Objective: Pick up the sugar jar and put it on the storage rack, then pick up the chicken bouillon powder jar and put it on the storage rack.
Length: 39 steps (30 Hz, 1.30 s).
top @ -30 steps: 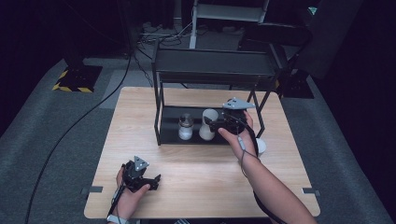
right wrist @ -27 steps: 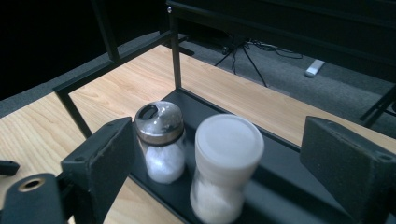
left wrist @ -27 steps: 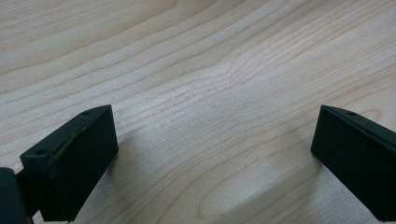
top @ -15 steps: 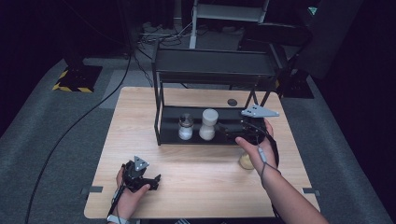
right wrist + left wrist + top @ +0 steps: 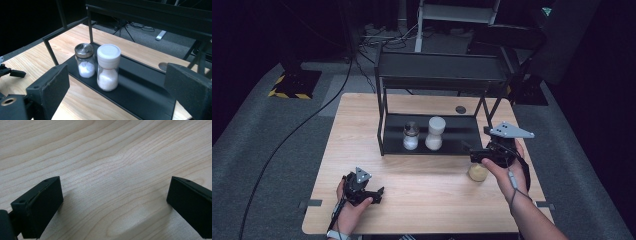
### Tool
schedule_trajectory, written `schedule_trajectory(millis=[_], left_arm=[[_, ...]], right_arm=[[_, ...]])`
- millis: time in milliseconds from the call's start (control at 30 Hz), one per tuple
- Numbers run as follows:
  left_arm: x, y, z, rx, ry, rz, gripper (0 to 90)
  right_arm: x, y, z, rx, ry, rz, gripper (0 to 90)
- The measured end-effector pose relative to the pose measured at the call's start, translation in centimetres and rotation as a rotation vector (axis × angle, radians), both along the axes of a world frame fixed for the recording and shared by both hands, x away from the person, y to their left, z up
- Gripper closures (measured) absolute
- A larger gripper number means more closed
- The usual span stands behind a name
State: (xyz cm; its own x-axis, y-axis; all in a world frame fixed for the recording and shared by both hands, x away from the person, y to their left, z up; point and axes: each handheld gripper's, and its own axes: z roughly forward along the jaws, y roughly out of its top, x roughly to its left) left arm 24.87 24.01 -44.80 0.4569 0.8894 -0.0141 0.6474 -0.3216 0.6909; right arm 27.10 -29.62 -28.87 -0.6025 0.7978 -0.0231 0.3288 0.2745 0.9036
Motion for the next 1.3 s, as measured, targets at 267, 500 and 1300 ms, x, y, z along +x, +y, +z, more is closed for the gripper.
schedule_trajectory(millis=[267, 500, 1300], left_arm=[[0.0, 0.0, 0.0, 0.000, 0.000, 0.001, 0.5], [0.0, 0.0, 0.0, 0.001, 0.000, 0.002, 0.4], [-0.1, -0.1, 0.0, 0.001, -0.001, 0.007, 0.3]], right_arm=[[-1.3, -1.4, -0.3, -0.005, 0.011, -0.018, 6.0], [-2.2, -2.7, -1.2, -0.010, 0.028, -0.034, 5.8], [-0.8, -4.0, -7.7, -0.077, 0.125, -0.119, 6.8]])
